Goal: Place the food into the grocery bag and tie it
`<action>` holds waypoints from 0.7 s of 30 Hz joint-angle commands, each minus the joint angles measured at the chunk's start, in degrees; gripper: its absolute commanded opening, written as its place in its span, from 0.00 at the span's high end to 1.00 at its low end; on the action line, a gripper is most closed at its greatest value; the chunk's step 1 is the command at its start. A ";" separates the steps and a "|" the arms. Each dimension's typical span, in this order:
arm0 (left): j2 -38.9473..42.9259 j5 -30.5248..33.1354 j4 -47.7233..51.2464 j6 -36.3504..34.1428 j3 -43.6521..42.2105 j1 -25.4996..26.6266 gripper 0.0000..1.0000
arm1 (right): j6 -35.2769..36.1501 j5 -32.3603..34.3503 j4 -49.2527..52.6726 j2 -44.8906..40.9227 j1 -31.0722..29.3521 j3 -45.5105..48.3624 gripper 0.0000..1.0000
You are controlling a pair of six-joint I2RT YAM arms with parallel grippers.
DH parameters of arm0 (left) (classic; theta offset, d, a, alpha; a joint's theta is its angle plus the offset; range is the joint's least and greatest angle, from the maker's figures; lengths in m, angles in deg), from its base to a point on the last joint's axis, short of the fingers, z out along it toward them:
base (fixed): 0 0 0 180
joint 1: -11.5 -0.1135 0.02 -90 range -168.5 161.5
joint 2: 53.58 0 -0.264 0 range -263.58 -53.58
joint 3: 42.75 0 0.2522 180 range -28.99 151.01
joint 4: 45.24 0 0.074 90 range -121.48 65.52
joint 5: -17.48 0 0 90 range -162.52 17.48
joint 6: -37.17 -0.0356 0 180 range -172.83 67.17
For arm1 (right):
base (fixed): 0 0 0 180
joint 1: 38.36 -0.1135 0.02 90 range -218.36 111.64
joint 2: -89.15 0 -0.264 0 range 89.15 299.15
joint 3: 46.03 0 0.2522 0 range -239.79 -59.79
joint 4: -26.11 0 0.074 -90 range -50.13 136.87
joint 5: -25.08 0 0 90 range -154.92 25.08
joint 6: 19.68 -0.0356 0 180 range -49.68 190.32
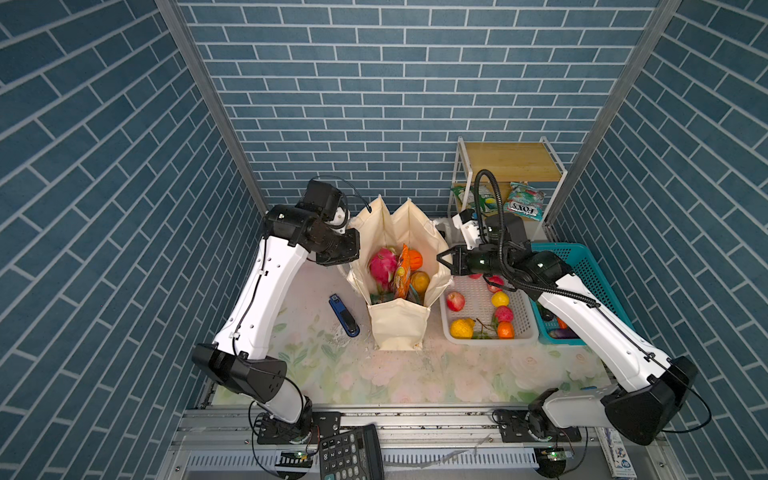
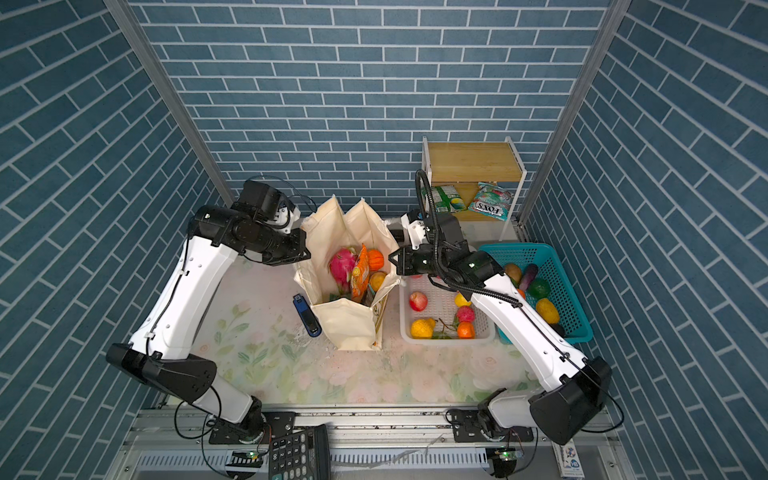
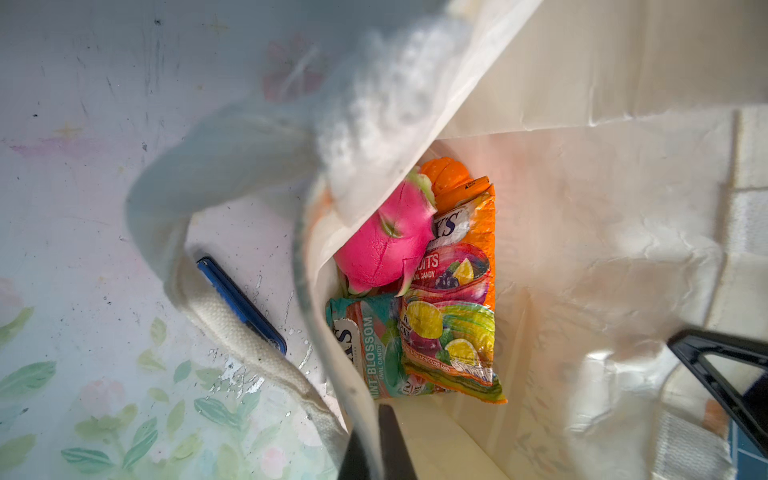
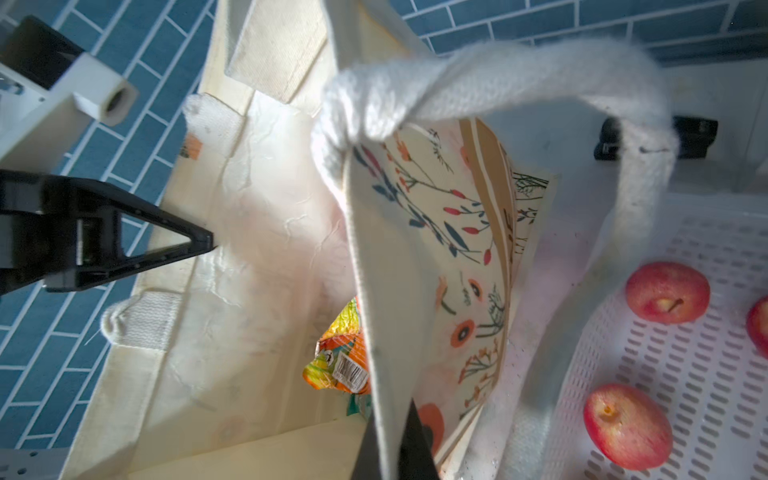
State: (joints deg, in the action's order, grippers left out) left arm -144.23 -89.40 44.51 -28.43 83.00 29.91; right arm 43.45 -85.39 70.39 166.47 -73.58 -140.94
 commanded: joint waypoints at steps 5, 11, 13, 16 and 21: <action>0.06 -0.07 -1.18 3.11 -3.20 0.48 1.00 | 3.93 -4.09 -0.99 2.25 -0.34 0.69 1.00; -0.83 0.99 -0.88 4.14 -3.71 0.75 0.95 | 5.28 -3.17 -1.11 3.19 -0.23 1.17 1.00; -0.68 1.48 -0.51 4.20 -3.83 0.77 0.93 | 5.84 -3.17 -1.53 3.36 -0.30 1.08 1.00; -0.17 2.28 0.46 4.24 -4.22 0.83 0.90 | 6.31 -3.00 -2.10 3.63 -0.26 1.26 0.91; -0.56 2.97 1.70 3.13 -4.19 0.75 0.79 | 5.25 -1.59 -2.82 3.41 -0.28 1.34 0.76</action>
State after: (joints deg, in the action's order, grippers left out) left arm -145.21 -86.91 44.77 -24.54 78.89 30.48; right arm 47.56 -86.99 70.35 170.91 -73.63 -138.73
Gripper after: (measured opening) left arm 0.201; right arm 0.224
